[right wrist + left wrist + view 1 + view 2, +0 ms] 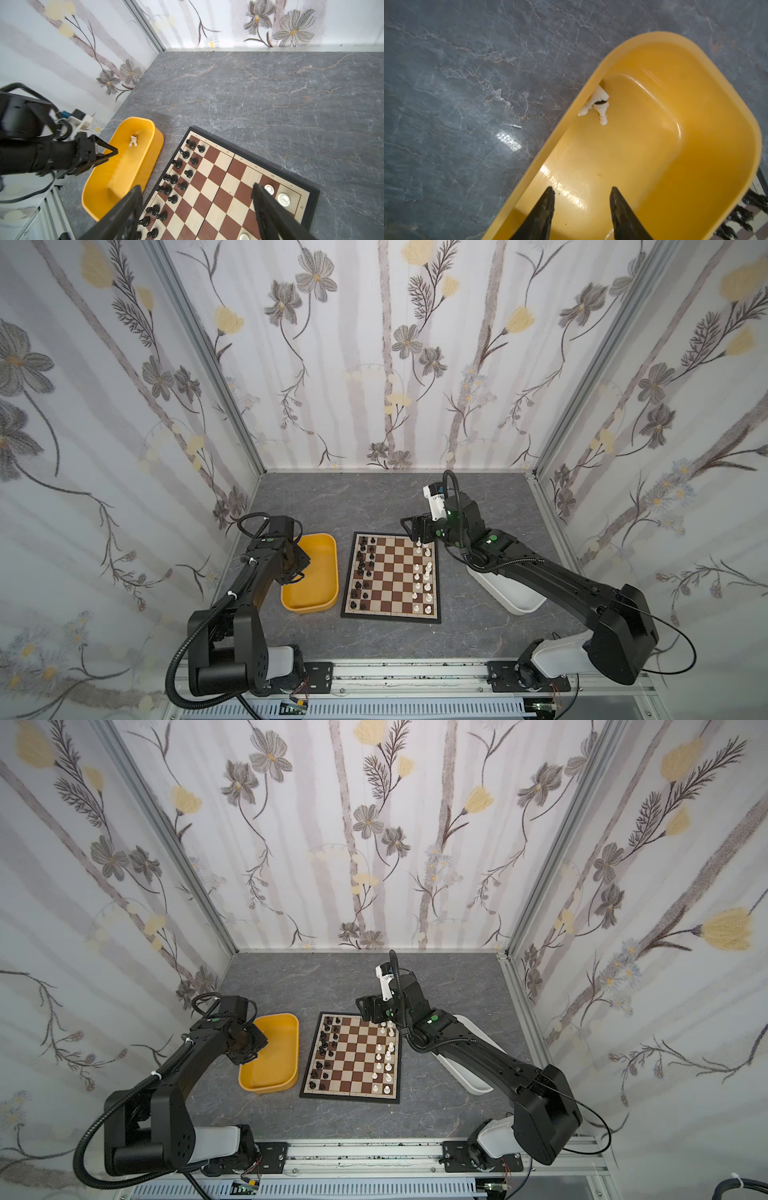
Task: Set up the chess pieces on the board
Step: 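Open and raise the right gripper while the left gripper lowers into the tray, then close the left gripper on a white pawn in the tray and lift it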
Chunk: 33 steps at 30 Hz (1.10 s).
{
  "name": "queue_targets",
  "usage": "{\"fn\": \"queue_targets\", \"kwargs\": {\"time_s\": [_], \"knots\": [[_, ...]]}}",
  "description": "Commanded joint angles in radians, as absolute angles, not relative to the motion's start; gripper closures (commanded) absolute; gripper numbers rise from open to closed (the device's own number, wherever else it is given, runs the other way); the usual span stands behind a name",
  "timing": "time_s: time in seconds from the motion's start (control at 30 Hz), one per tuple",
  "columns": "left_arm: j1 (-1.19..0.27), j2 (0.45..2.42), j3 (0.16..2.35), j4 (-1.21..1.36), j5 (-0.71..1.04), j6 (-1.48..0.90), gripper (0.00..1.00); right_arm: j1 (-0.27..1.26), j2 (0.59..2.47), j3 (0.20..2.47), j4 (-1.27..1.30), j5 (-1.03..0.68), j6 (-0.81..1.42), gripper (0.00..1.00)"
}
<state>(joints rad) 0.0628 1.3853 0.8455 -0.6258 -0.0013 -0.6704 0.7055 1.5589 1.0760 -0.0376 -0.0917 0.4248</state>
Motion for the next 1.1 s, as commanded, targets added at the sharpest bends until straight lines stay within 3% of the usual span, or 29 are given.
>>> {"fn": "queue_targets", "kwargs": {"time_s": [0.0, 0.47, 0.87, 1.07], "knots": [[0.067, 1.455, 0.870, -0.517, -0.045, -0.729, 0.58, 0.702, 1.545, 1.062, -0.009, -0.126, 0.405, 0.18], [0.072, 1.642, 0.907, -0.403, -0.046, -0.777, 0.69, 0.672, 1.515, 1.031, -0.011, -0.152, 0.408, 0.18], [0.037, 1.660, 0.900, -0.369, 0.032, -0.794, 1.00, 0.647, 1.508, 1.013, -0.004, -0.172, 0.425, 0.20], [-0.018, 1.610, 0.901, -0.410, 0.036, -0.819, 1.00, 0.638, 1.504, 0.993, 0.012, -0.194, 0.437, 0.20]]}}
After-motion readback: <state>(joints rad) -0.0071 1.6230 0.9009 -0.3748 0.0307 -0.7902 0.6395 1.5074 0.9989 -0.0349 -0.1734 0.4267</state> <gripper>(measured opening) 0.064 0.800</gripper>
